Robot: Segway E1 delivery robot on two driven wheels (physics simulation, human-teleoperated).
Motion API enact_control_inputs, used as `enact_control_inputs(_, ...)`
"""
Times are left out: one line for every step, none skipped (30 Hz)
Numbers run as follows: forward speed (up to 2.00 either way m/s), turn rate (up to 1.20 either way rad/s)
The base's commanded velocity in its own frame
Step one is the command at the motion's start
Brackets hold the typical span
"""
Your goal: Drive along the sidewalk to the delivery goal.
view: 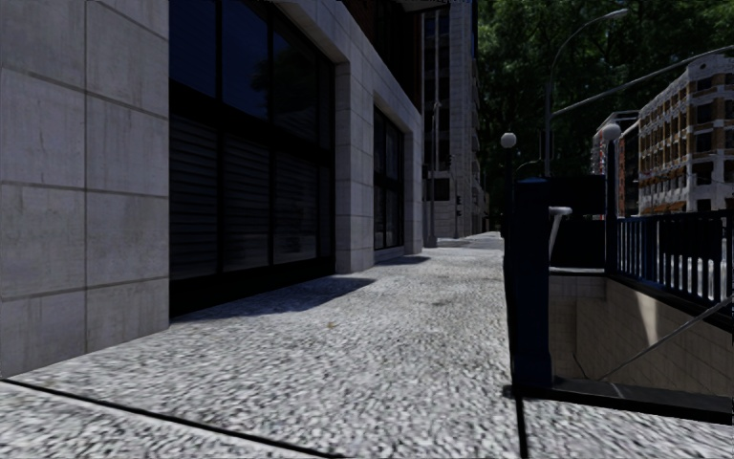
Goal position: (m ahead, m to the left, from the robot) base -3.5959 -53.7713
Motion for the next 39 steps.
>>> enact_control_inputs(2.00, 0.46)
enact_control_inputs(2.00, 0.46)
enact_control_inputs(2.00, 0.46)
enact_control_inputs(2.00, 0.46)
enact_control_inputs(2.00, 0.30)
enact_control_inputs(2.00, 0.30)
enact_control_inputs(2.00, 0.11)
enact_control_inputs(2.00, 0.03)
enact_control_inputs(2.00, 0.00)
enact_control_inputs(2.00, 0.00)
enact_control_inputs(2.00, 0.00)
enact_control_inputs(2.00, 0.00)
enact_control_inputs(2.00, 0.00)
enact_control_inputs(2.00, -0.09)
enact_control_inputs(2.00, -0.09)
enact_control_inputs(2.00, -0.28)
enact_control_inputs(2.00, -0.32)
enact_control_inputs(2.00, -0.33)
enact_control_inputs(2.00, -0.34)
enact_control_inputs(2.00, -0.34)
enact_control_inputs(2.00, -0.34)
enact_control_inputs(2.00, -0.34)
enact_control_inputs(2.00, -0.34)
enact_control_inputs(2.00, -0.34)
enact_control_inputs(2.00, -0.34)
enact_control_inputs(2.00, -0.34)
enact_control_inputs(2.00, -0.34)
enact_control_inputs(2.00, -0.34)
enact_control_inputs(2.00, -0.34)
enact_control_inputs(2.00, -0.34)
enact_control_inputs(2.00, -0.34)
enact_control_inputs(2.00, -0.34)
enact_control_inputs(2.00, -0.34)
enact_control_inputs(2.00, -0.34)
enact_control_inputs(2.00, -0.34)
enact_control_inputs(2.00, -0.34)
enact_control_inputs(2.00, -0.34)
enact_control_inputs(2.00, -0.34)
enact_control_inputs(2.00, -0.34)
